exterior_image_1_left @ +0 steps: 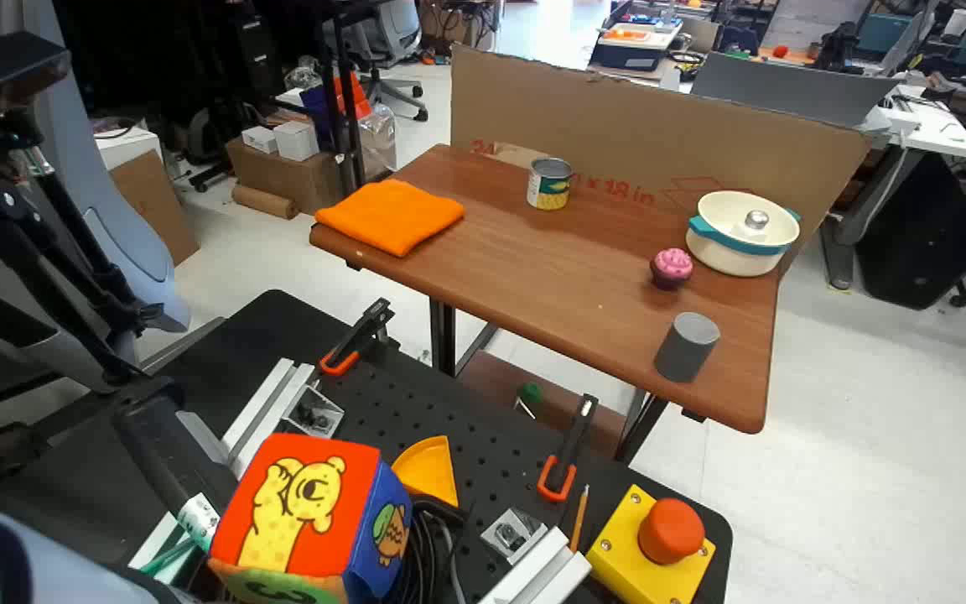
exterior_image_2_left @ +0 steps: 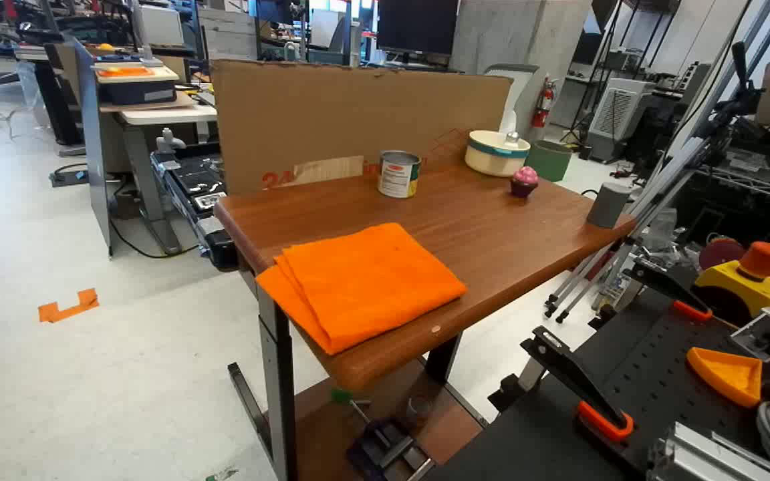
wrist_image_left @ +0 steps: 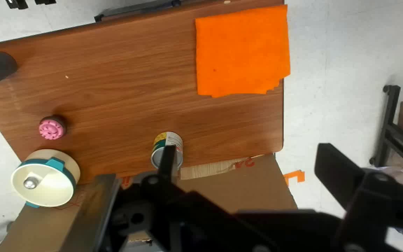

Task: Move the orange towel to the right.

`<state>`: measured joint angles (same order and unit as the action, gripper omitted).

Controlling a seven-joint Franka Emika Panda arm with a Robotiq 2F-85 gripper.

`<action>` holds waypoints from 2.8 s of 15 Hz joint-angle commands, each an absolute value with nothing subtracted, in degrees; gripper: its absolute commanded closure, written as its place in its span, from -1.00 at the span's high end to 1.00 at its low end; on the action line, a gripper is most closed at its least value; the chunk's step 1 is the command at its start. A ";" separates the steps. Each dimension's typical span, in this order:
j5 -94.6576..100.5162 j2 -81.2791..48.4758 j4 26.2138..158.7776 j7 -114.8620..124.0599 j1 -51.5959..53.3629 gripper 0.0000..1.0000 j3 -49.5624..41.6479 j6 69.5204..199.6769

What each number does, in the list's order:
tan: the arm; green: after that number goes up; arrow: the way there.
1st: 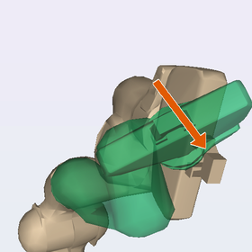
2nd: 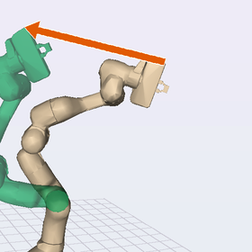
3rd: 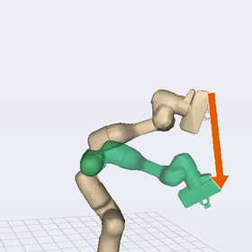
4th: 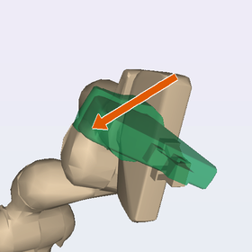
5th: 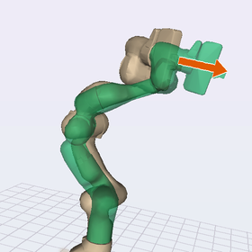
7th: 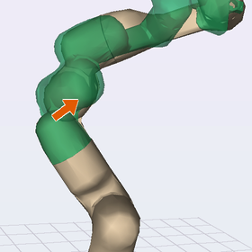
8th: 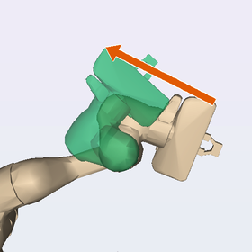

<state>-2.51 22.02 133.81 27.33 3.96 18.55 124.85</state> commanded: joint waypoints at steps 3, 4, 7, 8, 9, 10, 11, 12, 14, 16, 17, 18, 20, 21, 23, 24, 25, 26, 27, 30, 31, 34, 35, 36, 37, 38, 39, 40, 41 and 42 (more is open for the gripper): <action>-2.00 21.88 133.67 27.70 5.03 1.00 17.57 124.70; -2.00 21.88 133.67 27.69 5.03 1.00 17.57 124.70; -1.57 20.33 132.73 27.67 4.74 1.00 17.63 124.60; -0.77 18.37 131.75 26.86 4.50 1.00 17.60 124.24; -0.26 16.93 131.23 26.09 4.43 1.00 17.44 124.20; 0.41 14.72 130.82 25.32 4.31 1.00 17.20 124.89; 1.23 12.69 130.40 24.61 4.25 1.00 16.96 125.08; 2.32 10.14 130.11 24.09 4.16 1.00 16.70 125.84; 4.26 5.04 129.41 23.14 4.46 1.00 15.82 127.80; 5.06 -0.36 127.84 22.22 5.15 1.00 14.80 128.80; 5.36 -2.80 127.05 22.06 5.49 1.00 14.35 129.51; 5.20 -5.51 125.88 21.30 5.96 1.00 13.95 129.09; 4.03 -10.05 123.72 19.29 7.03 1.00 13.24 128.03; 3.46 -12.00 122.63 18.45 7.64 1.00 13.02 127.32; 2.62 -14.45 122.12 16.83 8.71 1.00 12.73 126.15; 2.22 -15.47 122.54 16.07 9.23 1.00 12.67 126.24; 2.28 -16.42 122.54 15.68 9.71 1.00 12.50 126.27; 2.36 -17.50 122.47 15.42 10.22 1.00 12.34 126.43; 2.44 -18.70 122.16 15.32 10.71 1.00 12.22 127.00; 0.70 -21.64 121.37 14.40 11.50 1.00 12.33 128.54; 0.13 -22.81 120.70 14.10 11.74 1.00 12.36 129.36; -2.09 -25.50 119.08 12.85 11.89 1.00 12.43 132.30; -2.67 -26.70 118.22 12.47 11.90 1.00 12.38 133.21; -3.11 -27.80 117.28 12.11 11.92 1.00 12.34 133.74; -3.64 -29.03 116.29 11.57 11.87 1.00 12.35 134.13; -3.89 -30.05 115.49 11.10 11.88 1.00 12.27 134.34; -4.02 -30.99 114.70 10.91 11.93 1.00 12.14 134.19; -4.25 -32.17 113.72 10.69 11.93 1.00 12.02 134.44; -4.30 -33.12 112.94 10.53 11.94 1.00 11.87 134.40; -4.17 -34.18 111.99 10.69 11.99 1.00 11.54 134.11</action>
<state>-2.59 -30.69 115.56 12.42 11.02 12.95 133.85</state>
